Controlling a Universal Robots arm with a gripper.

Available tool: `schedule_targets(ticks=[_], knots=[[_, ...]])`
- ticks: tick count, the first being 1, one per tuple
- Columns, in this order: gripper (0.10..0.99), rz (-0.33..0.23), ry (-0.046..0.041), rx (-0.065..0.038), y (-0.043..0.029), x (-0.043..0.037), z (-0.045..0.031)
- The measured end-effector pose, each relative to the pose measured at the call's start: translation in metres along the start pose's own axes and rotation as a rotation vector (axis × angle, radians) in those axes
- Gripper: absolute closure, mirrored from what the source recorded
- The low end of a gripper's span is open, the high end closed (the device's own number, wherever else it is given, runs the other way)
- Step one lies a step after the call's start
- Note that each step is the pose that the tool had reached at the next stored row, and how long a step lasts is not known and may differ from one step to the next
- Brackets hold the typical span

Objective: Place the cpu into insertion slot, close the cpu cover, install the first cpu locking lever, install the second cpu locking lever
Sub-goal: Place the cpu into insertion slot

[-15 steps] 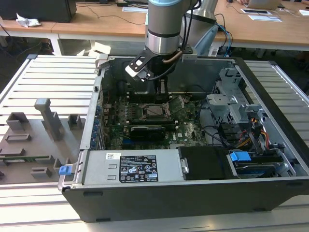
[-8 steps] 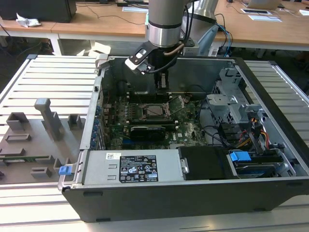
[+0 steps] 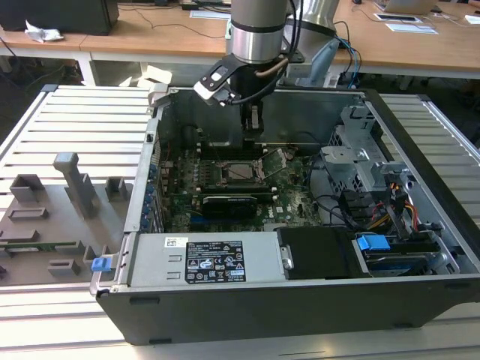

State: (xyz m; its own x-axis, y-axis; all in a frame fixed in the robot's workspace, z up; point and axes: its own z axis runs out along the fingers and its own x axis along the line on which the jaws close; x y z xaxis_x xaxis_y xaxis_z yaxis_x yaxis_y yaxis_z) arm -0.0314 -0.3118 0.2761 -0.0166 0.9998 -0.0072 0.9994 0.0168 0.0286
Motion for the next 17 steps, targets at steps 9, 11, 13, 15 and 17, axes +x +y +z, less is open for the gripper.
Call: schedule_targets(ticks=[9,11,13,15,17], knots=[[0.98,0.0,0.0,0.0,0.0005,-0.0001,-0.0183],[0.98,0.0,0.0,0.0,0.0005,-0.0001,-0.0184],[0.98,0.0,0.0,0.0,0.0005,-0.0001,-0.0185],[0.98,0.0,0.0,0.0,0.0005,-0.0001,-0.0186],[0.98,0.0,-0.0001,0.0,0.0005,-0.0001,-0.0186]])
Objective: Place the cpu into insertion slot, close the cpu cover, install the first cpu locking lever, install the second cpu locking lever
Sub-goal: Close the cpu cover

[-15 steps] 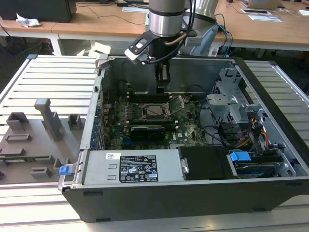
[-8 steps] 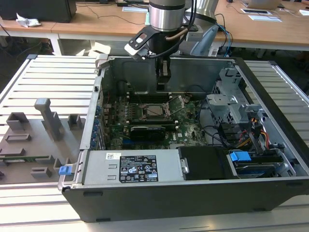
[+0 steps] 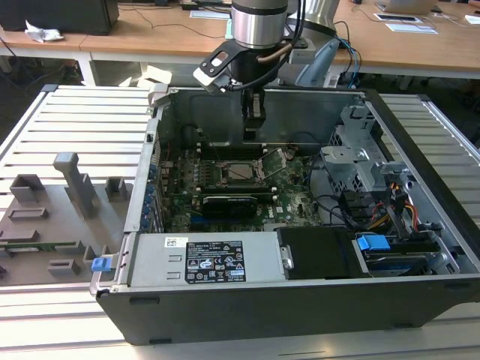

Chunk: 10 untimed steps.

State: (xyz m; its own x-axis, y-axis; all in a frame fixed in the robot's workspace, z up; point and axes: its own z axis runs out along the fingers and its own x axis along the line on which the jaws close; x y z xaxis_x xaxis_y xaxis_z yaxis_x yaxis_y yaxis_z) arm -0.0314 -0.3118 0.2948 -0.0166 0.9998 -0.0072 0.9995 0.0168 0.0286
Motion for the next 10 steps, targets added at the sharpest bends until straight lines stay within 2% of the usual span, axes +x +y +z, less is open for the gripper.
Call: schedule_targets(ticks=[5,8,10], knots=[[0.98,0.0,-0.0003,0.0,0.0024,-0.0001,-0.0002],[0.98,0.0,-0.0015,0.0,0.0112,-0.0002,0.0002],[0.98,0.0,-0.0032,0.001,0.0217,-0.0001,0.0005]])
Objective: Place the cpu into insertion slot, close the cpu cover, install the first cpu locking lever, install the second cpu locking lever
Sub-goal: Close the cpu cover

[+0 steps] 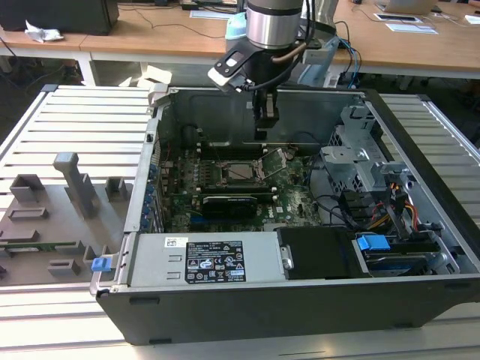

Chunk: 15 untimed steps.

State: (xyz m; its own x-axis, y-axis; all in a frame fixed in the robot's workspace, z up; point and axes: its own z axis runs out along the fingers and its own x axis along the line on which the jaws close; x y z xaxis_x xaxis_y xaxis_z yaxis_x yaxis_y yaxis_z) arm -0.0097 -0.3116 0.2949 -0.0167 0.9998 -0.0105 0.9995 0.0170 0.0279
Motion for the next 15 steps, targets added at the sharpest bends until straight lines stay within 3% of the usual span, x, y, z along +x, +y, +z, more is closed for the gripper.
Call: schedule_targets(ticks=[8,15], knots=[[0.98,0.0,-0.0006,0.002,0.0392,-0.0001,0.0011],[0.98,0.0,-0.001,0.003,0.0605,-0.0001,0.0017]])
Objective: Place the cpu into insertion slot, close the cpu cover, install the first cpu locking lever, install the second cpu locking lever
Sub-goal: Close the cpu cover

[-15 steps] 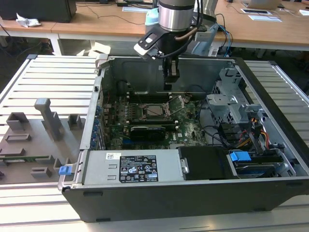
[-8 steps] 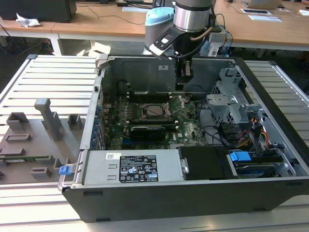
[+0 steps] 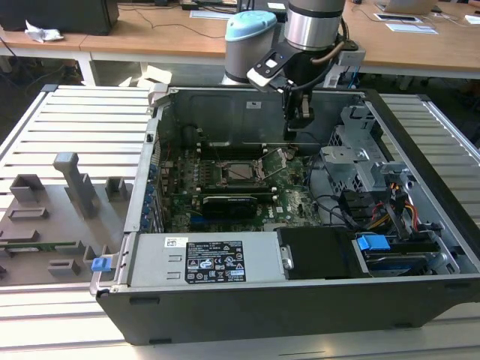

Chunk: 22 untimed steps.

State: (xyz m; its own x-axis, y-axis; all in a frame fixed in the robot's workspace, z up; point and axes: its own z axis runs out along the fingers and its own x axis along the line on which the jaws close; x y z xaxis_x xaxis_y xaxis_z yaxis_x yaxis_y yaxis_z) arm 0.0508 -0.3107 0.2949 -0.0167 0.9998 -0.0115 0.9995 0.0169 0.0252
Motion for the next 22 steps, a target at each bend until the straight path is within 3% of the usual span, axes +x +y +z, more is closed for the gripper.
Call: schedule_targets(ticks=[5,11,18,22], knots=[[0.98,0.0,-0.0004,0.001,0.0212,0.0003,0.0005],[0.98,0.0,-0.0046,0.002,0.0356,0.0016,0.0009],[0.98,0.0,-0.0054,0.002,0.0447,0.0037,0.0012],[0.98,0.0,-0.0054,0.002,0.0451,0.0038,0.0047]])
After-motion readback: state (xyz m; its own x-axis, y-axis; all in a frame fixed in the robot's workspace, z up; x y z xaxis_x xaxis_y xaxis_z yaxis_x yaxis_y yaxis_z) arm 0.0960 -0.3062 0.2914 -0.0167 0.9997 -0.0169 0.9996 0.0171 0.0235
